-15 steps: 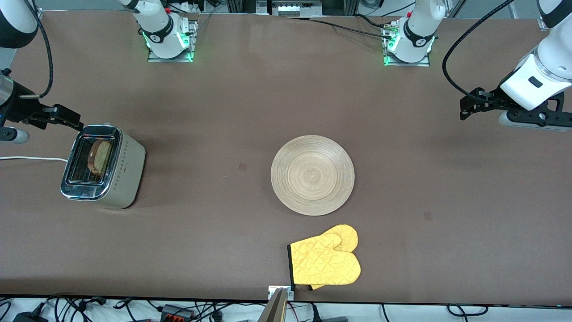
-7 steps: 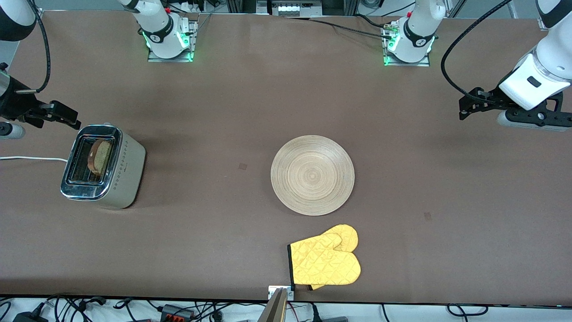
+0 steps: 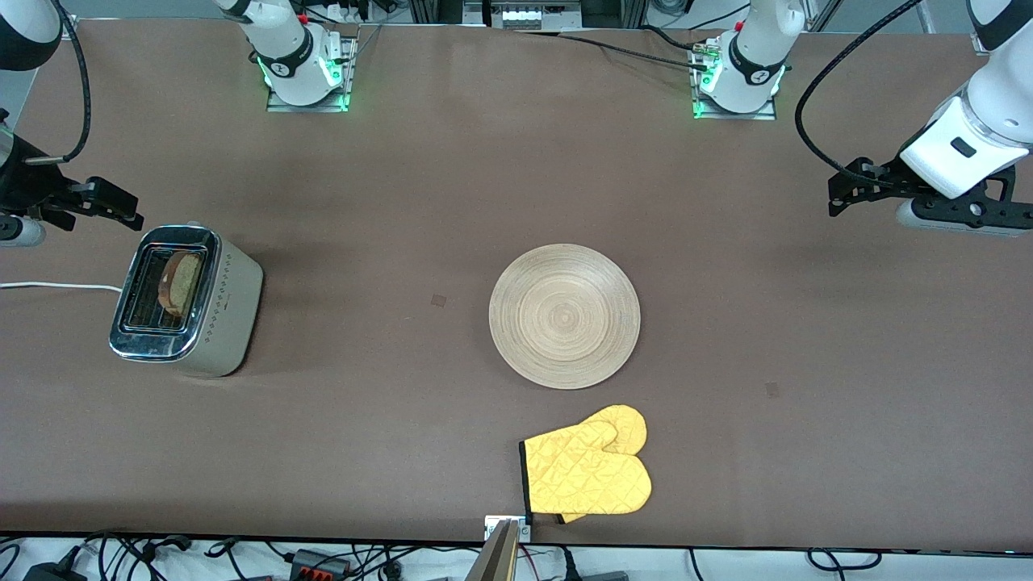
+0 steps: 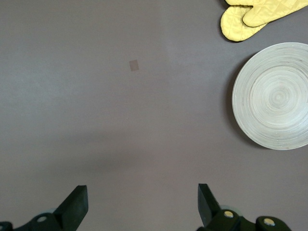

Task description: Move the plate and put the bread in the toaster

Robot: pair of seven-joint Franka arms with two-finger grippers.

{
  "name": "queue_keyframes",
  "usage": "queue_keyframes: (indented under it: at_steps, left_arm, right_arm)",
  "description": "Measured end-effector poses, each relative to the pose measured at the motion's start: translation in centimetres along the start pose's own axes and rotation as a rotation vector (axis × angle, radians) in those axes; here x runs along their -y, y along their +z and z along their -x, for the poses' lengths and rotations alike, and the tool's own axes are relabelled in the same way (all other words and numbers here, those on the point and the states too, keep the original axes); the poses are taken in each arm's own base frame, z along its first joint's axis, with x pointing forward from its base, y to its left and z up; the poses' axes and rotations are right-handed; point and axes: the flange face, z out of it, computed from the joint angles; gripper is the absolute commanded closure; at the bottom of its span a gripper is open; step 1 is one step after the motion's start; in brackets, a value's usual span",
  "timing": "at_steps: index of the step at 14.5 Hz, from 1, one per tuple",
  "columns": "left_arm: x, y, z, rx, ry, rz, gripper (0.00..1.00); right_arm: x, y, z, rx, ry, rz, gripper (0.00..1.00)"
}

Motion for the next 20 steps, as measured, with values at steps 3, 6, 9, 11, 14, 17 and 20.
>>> queue_keyframes:
  at_steps: [3,6,9,11,14,17,20]
  left_arm:
    - [0.0,0.0,0.0,0.0,0.0,0.0,0.0]
    - [-0.1,0.0,0.0,0.0,0.002,0.0,0.0]
    - [-0.3,0.0,0.0,0.0,0.005,0.0,0.0]
    - [-0.2,0.0,0.0,0.001,0.004,0.0,0.0]
    - [0.4,0.1,0.1,0.008,-0.006,0.0,0.0]
    - [1.4,0.1,0.2,0.014,-0.024,0.0,0.0]
    - [1.5,0.1,0.2,0.014,-0.026,0.001,0.0]
  right_arm:
    - [0.0,-0.2,0.3,0.009,0.0,-0.001,0.0]
    - [-0.6,-0.4,0.6,0.015,0.01,-0.001,0.0]
    - [-0.9,-0.7,0.8,0.013,0.014,-0.002,0.0]
    - [-0.6,-0.7,0.8,0.016,0.009,-0.002,0.0]
    - [-0.6,-0.5,1.0,0.032,0.011,-0.003,0.0]
    - [-0.7,-0.5,1.0,0.035,0.025,-0.003,0.0]
    - [-0.7,-0.5,1.2,0.043,0.027,-0.004,0.0]
